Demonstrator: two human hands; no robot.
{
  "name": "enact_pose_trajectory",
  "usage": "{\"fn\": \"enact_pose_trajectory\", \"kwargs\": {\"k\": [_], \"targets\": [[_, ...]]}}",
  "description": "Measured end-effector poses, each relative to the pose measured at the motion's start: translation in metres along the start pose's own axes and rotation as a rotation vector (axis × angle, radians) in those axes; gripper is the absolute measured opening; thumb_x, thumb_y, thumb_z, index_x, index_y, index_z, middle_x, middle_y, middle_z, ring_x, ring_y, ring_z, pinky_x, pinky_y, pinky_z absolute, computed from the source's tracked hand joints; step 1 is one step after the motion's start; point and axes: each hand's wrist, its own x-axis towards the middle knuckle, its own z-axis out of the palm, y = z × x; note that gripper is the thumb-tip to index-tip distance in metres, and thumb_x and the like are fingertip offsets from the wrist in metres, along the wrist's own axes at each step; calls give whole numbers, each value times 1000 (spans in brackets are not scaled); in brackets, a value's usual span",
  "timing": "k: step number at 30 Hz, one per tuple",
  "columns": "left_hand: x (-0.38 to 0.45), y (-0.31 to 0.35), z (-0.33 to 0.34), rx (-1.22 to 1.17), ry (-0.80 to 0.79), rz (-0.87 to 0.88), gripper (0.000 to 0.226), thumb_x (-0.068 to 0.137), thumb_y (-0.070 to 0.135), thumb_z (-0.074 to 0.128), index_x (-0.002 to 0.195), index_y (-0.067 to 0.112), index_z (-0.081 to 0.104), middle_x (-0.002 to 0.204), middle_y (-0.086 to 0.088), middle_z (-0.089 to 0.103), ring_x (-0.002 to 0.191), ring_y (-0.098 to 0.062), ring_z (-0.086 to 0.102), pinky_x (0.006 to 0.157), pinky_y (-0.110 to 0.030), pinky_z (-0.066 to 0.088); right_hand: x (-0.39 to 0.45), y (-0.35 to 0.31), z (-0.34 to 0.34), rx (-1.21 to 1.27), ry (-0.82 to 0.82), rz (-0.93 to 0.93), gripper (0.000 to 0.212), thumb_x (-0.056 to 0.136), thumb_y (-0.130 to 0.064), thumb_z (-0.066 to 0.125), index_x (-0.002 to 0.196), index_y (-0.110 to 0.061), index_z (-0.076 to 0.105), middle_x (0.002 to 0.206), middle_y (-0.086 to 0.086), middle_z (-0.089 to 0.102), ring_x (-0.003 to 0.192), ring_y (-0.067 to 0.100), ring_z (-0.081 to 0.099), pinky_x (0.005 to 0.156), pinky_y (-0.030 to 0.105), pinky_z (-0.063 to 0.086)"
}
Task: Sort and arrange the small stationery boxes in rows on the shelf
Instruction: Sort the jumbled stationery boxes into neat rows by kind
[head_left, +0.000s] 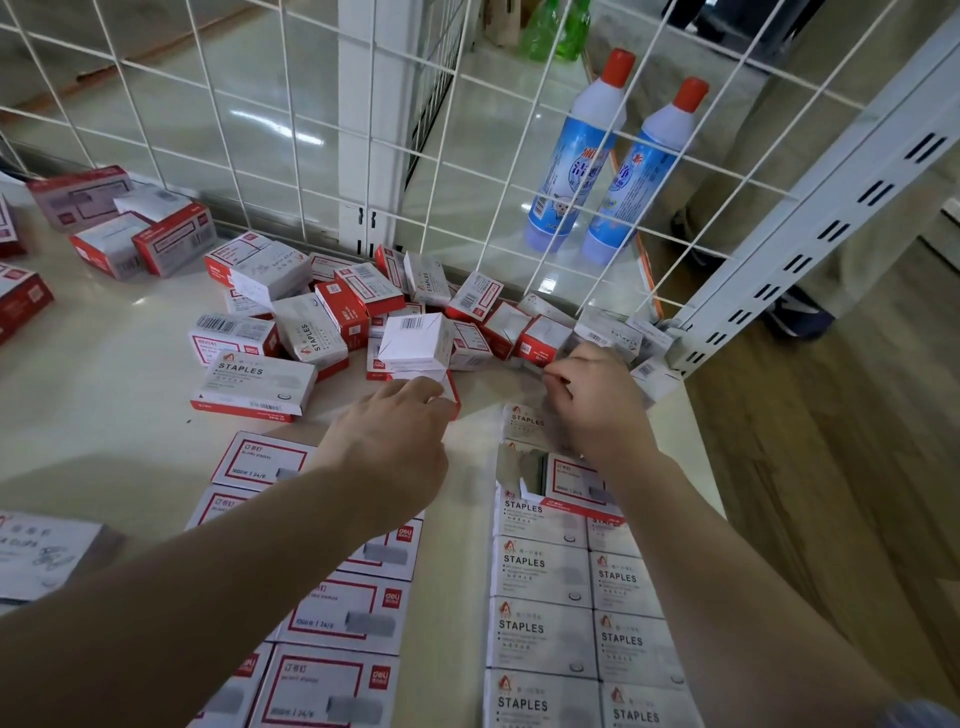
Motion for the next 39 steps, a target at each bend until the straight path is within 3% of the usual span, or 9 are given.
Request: {"fn": "enact_pose_trajectory", "kwargs": {"k": [5, 10, 14, 20, 25, 28, 31, 35, 39], "targets": [[-5, 8, -3, -2, 52, 23, 37, 97, 29, 37, 134, 24, 40, 136, 4, 40, 126, -16, 35, 100, -30, 33, -20, -1, -9, -17, -1, -58, 30, 96, -24, 45, 112, -10, 66, 108, 6, 57, 103, 20, 45, 76, 20, 22], [-7, 17, -2, -146, 65, -42, 34, 97, 32, 40, 129, 25, 48, 127, 4, 51, 116, -16, 46, 96, -28, 39, -41, -5, -12, 93, 145, -163, 20, 84, -16, 57, 90, -5, 73, 85, 8, 63, 82, 27, 57, 71, 27, 36], [-7, 23, 0, -237, 28, -74, 34, 95, 27, 47, 129, 24, 49, 125, 4, 54, 112, -15, 49, 94, -27, 41, -59, -12, -17, 173, 151, -238, 15, 77, -13, 63, 83, -5, 74, 74, 7, 60, 69, 27, 57, 63, 26, 42], [-8, 37, 1, -241, -15, -51, 33, 95, 30, 47, 126, 21, 53, 120, 0, 60, 110, -17, 54, 93, -31, 44, -72, -17, -17, 121, 127, -277, 17, 75, -15, 65, 85, -9, 76, 70, 4, 60, 66, 27, 58, 62, 23, 41], [-7, 42, 2, -359, 16, -102, 25, 94, 24, 50, 110, 17, 67, 107, -5, 67, 96, -21, 60, 81, -27, 46, -80, -20, -19, 138, 164, -294, 30, 83, -27, 50, 84, -13, 76, 70, 1, 60, 66, 24, 58, 62, 21, 42], [-7, 45, 1, -379, 20, -130, 23, 92, 21, 52, 106, 16, 69, 103, -5, 68, 94, -21, 60, 78, -26, 46, -83, -21, -16, 146, 155, -240, 18, 80, -22, 61, 85, -13, 75, 74, 0, 62, 70, 24, 59, 64, 22, 43], [-7, 46, 2, -359, 39, -161, 23, 92, 16, 50, 106, 15, 68, 103, -5, 67, 92, -20, 60, 74, -26, 45, -88, -18, -13, 213, 130, -97, 15, 76, -14, 71, 90, -11, 74, 81, 2, 63, 83, 25, 59, 70, 14, 35], [-6, 45, 6, -285, 43, -183, 24, 92, 14, 47, 106, 16, 66, 104, -4, 66, 90, -20, 58, 70, -26, 43, -91, -15, -12, 240, 37, -23, 20, 78, -17, 72, 97, -13, 73, 92, 0, 60, 94, 15, 49, 75, 20, 37], [-6, 46, 12, -221, 21, -191, 24, 94, 16, 45, 111, 17, 62, 104, -2, 63, 84, -18, 54, 69, -26, 43, -91, -15, -9, 309, 48, -34, 17, 76, -11, 73, 92, -13, 75, 89, 1, 58, 91, 14, 48, 77, 12, 34]]}}
